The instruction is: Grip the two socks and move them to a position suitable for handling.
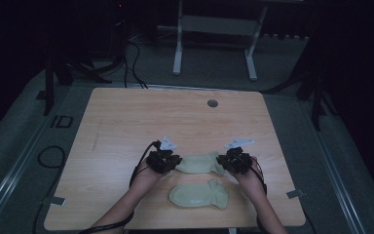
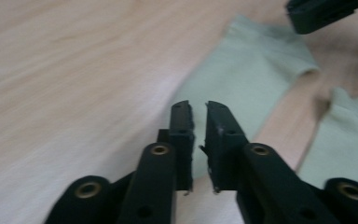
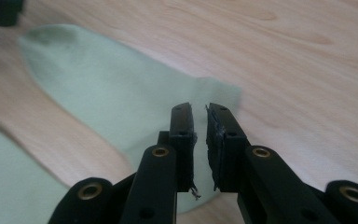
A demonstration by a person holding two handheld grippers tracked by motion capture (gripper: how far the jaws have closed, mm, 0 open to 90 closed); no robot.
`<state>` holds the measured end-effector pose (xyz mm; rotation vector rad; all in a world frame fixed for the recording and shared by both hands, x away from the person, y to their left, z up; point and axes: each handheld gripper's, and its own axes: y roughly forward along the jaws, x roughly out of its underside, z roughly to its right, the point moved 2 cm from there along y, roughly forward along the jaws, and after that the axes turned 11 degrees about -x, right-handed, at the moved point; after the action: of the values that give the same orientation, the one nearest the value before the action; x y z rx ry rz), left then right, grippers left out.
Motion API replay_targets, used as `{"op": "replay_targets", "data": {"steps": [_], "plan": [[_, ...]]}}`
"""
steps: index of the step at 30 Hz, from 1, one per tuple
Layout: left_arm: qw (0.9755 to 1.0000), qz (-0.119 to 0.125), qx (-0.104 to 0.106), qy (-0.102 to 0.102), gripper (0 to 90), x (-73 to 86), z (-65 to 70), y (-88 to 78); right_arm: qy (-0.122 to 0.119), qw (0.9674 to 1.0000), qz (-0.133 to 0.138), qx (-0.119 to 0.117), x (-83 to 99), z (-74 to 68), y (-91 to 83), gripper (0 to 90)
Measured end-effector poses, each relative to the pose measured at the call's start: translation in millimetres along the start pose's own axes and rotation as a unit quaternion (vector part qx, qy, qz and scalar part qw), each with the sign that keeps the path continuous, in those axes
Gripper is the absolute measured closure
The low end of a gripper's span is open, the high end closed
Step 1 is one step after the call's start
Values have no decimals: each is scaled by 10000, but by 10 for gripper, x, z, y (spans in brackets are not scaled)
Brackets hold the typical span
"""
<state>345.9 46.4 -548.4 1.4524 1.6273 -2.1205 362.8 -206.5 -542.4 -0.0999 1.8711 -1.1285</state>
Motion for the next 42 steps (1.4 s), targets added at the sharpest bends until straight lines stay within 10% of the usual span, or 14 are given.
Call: {"op": "replay_targets", "data": {"steps": [7, 39, 42], "plan": [[9991, -390, -92, 106, 867, 78, 82, 253, -35, 9995, -294, -113, 160, -82, 197, 809], [9995, -249, -148, -138, 889, 165, -76, 228, 43, 9999, -141, 3, 121, 100, 211, 769], [9996, -136, -138, -198, 773, 162, -56, 184, 49, 9998, -174, -64, 109, 77, 200, 732]]}}
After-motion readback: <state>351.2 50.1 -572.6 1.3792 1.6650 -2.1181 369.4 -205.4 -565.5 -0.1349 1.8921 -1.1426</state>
